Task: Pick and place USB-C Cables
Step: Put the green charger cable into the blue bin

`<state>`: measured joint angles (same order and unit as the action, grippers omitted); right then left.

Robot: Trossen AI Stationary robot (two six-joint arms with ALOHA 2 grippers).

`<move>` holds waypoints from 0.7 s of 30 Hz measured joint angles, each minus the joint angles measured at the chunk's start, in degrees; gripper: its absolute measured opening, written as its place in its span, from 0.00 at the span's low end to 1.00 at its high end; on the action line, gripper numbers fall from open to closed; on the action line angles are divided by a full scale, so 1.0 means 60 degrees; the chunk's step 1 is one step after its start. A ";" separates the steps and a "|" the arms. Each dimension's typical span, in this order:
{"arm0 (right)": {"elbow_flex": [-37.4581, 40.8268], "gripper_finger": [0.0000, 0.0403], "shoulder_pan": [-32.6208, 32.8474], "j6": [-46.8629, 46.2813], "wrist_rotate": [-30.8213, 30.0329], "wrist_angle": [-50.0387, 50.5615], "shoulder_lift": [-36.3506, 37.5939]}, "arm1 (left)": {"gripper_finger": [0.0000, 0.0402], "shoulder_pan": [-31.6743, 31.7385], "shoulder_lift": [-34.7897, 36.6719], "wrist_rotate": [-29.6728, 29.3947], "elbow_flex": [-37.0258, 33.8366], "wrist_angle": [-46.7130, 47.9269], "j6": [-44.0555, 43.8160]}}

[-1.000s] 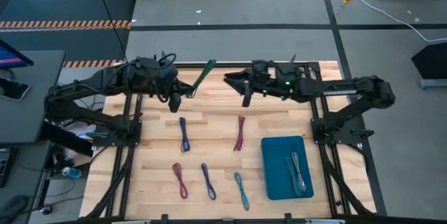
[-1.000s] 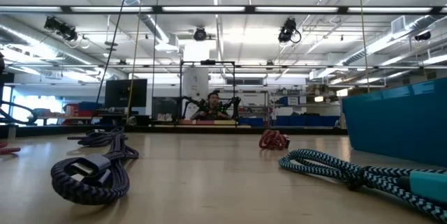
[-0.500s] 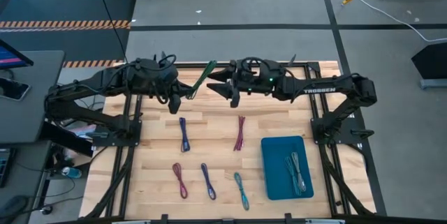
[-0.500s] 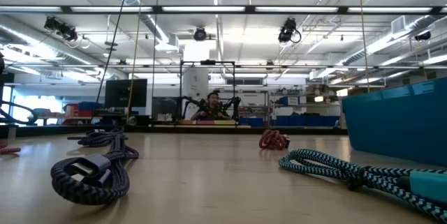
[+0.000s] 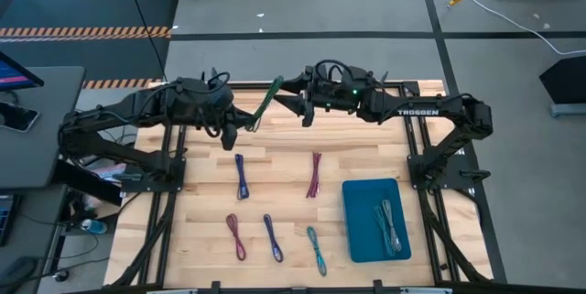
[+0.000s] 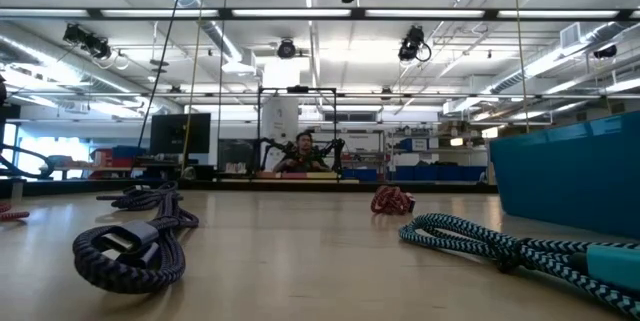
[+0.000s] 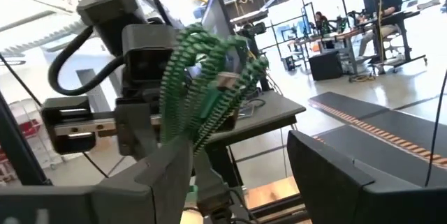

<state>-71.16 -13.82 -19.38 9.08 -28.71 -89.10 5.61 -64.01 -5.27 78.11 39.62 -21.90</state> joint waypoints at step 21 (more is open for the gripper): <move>0.0000 0.59 0.0620 -0.0528 0.1996 -0.0872 0.0002 | 0.03 0.0088 -0.0870 0.0101 0.0000 -0.0868 0.0274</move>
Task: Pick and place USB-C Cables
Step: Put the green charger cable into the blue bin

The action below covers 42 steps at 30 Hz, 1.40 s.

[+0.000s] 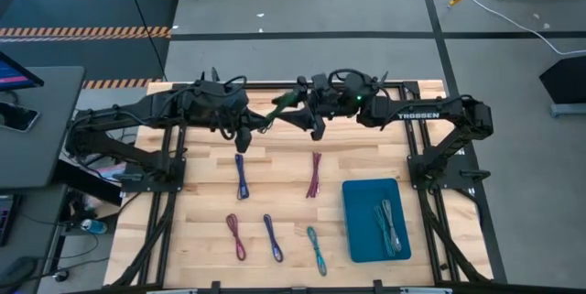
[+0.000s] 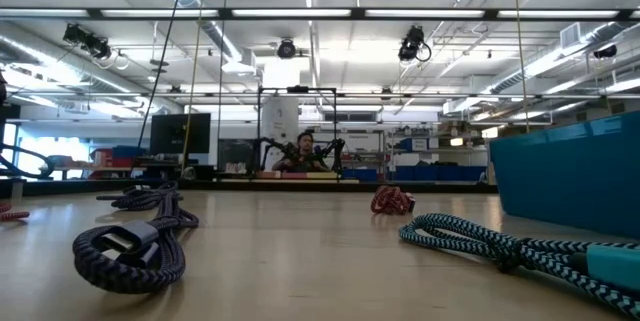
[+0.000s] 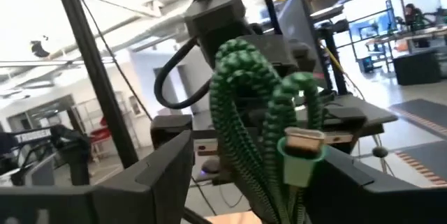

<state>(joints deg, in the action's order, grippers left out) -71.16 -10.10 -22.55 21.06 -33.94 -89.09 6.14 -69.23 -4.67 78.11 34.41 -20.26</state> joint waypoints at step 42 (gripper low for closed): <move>-0.0007 0.05 -0.0611 -0.0634 0.1216 1.1535 0.2746 | 0.11 0.0093 0.0736 0.0876 0.0000 -0.0249 0.0679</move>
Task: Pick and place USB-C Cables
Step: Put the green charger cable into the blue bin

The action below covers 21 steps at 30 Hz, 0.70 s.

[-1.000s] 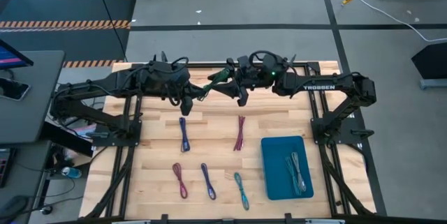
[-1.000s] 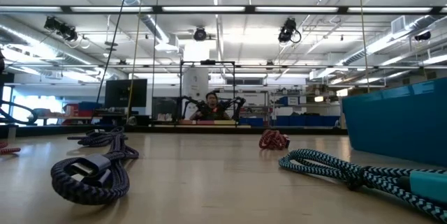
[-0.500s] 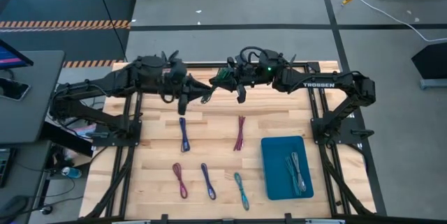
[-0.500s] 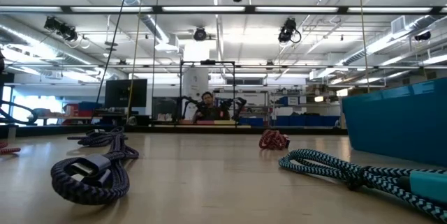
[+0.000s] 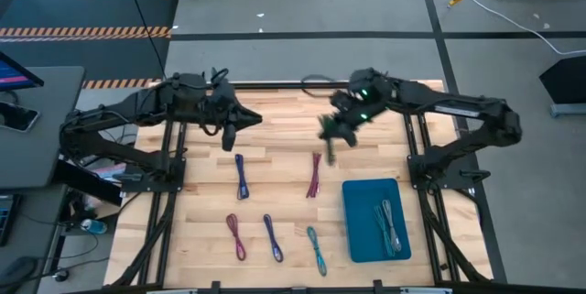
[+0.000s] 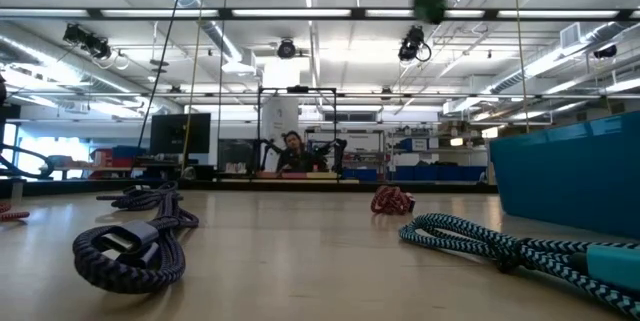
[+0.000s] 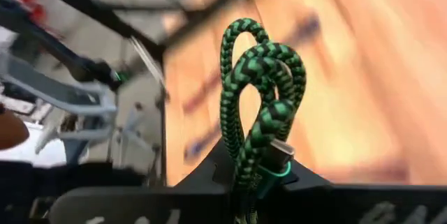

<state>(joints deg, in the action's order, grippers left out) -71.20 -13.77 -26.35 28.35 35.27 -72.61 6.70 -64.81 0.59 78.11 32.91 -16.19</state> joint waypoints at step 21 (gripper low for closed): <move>0.0007 0.05 0.7118 -1.1012 -0.3792 0.3344 -0.0558 | 0.11 0.0000 0.0000 -0.0100 0.0004 -0.0173 0.0701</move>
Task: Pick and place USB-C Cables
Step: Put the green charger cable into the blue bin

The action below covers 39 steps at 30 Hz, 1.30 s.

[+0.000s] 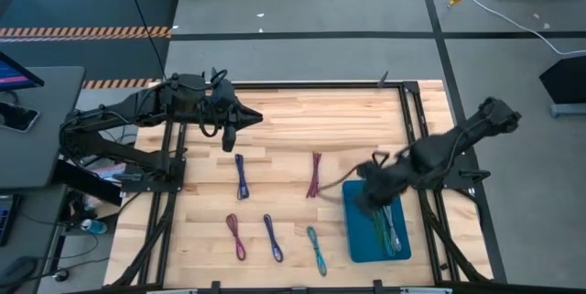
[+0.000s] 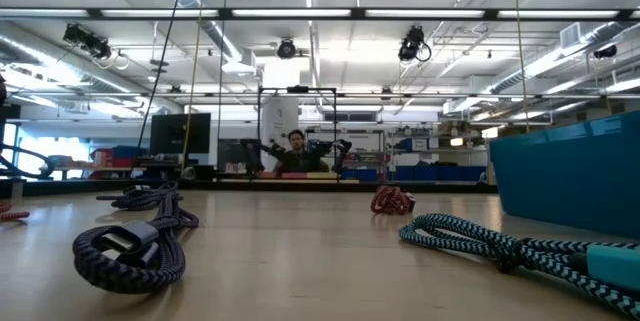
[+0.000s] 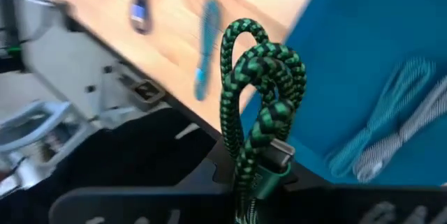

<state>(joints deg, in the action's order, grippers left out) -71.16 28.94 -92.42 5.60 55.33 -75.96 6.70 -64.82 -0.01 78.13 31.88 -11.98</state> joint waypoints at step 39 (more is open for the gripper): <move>0.5954 0.05 0.1066 -0.3255 -0.0783 -0.4569 -0.0441 | 0.11 0.0000 -0.0007 0.0007 0.0000 0.0358 -0.0401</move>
<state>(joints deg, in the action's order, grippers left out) -35.43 35.34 -111.95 0.90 27.92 -78.61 6.70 -64.86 0.03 78.13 34.03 -14.39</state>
